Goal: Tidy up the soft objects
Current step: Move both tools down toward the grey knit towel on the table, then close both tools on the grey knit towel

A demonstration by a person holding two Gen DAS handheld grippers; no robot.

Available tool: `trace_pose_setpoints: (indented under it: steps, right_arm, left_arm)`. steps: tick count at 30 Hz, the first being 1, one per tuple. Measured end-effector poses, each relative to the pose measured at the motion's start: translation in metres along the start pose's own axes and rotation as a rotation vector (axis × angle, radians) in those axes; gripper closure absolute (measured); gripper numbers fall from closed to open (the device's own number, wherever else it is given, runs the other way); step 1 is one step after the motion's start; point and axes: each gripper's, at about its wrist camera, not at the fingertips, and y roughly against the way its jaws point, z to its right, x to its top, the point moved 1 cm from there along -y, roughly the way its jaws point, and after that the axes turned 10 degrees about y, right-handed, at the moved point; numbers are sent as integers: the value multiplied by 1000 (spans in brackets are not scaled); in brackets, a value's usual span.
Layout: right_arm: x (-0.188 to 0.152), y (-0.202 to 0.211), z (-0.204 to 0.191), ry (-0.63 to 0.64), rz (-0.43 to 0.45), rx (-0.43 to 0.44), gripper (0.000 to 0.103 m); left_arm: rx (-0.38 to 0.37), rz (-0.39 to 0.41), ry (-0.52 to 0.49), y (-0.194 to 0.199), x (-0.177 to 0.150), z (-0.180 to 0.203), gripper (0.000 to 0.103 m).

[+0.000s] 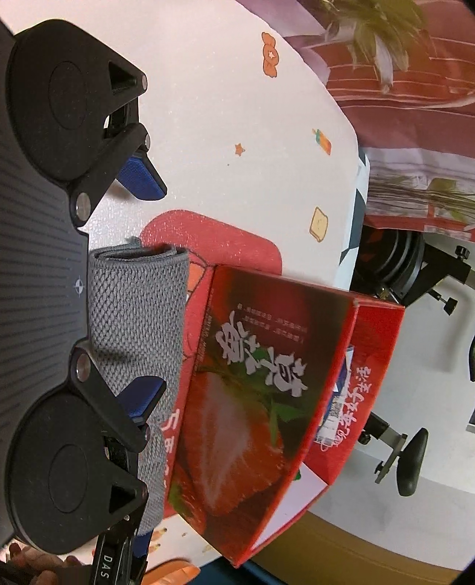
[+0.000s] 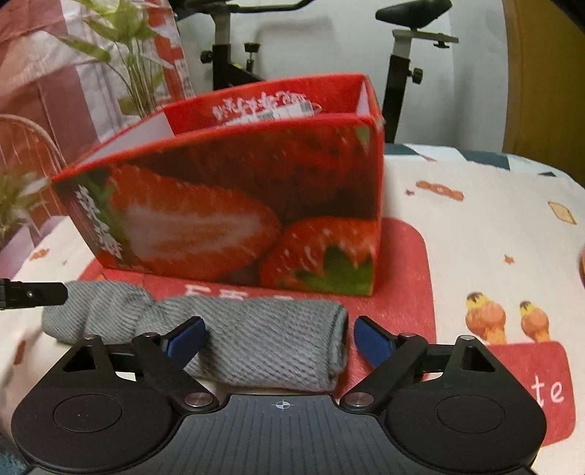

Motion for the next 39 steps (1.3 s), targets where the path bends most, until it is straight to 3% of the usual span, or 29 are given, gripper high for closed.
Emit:
trace_pose_setpoints:
  steps: [8, 20, 25, 32, 39]
  right_arm:
    - [-8, -6, 1, 36, -10, -6, 37]
    - [-9, -6, -1, 74, 0, -8, 39]
    - [-10, -6, -2, 74, 0, -8, 39]
    - [-9, -6, -3, 75, -5, -8, 40]
    - [-7, -4, -1, 51, -12, 34, 57]
  left_arm:
    - [8, -16, -13, -8, -4, 1, 1]
    - [2, -34, -15, -18, -1, 4, 1]
    - [8, -85, -8, -30, -1, 7, 1]
    - [31, -76, -35, -33, -5, 12, 3]
    - [33, -77, -44, -28, -4, 13, 17]
